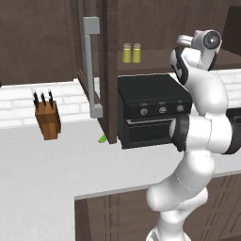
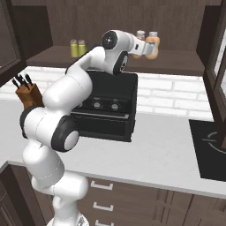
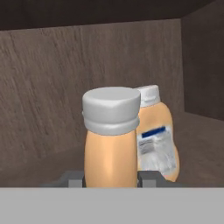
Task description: Put the shaker and condiment bottle from the counter next to their counterparts in the cabinet.
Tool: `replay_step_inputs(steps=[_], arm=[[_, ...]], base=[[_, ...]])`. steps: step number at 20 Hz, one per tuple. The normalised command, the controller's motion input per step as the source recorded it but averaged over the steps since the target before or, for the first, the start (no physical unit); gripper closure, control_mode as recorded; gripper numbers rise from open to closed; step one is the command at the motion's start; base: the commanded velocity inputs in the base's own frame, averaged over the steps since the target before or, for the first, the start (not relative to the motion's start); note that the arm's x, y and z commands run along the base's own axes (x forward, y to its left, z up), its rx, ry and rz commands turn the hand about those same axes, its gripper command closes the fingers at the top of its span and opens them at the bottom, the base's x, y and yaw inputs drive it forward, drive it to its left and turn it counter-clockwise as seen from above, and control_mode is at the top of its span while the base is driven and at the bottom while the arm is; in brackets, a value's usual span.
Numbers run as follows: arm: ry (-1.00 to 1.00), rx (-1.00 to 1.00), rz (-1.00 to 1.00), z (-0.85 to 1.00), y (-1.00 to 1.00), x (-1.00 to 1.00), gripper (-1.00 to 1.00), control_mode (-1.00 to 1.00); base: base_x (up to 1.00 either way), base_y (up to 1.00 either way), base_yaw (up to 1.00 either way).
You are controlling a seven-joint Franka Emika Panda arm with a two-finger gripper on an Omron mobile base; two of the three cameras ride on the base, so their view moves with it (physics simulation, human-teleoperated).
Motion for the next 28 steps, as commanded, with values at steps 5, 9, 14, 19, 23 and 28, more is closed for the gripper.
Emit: replay_step_inputs(steps=[5, 9, 14, 19, 23, 28], arm=[[-0.05, 0.0, 0.0, -0.14, 0.0, 0.01, -1.0, -1.0], [-0.04, 0.0, 0.0, -0.01, -0.03, 0.0, -1.0, -1.0], [-0.03, 0.0, 0.0, 0.0, 0.0, 0.0, -1.0, -1.0], [-0.04, 0.0, 0.0, 0.0, 0.0, 0.0, -1.0, -1.0], [-0.09, 0.0, 0.0, 0.01, -0.02, -0.2, -1.0, -1.0], [-0.21, 0.0, 0.01, 0.32, 0.04, -0.88, -1.0, -1.0]], base=[[0.0, 0.0, 0.0], [0.0, 0.0, 0.0], [0.0, 0.0, 0.0], [0.0, 0.0, 0.0], [0.0, 0.0, 0.0], [0.0, 0.0, 0.0]])
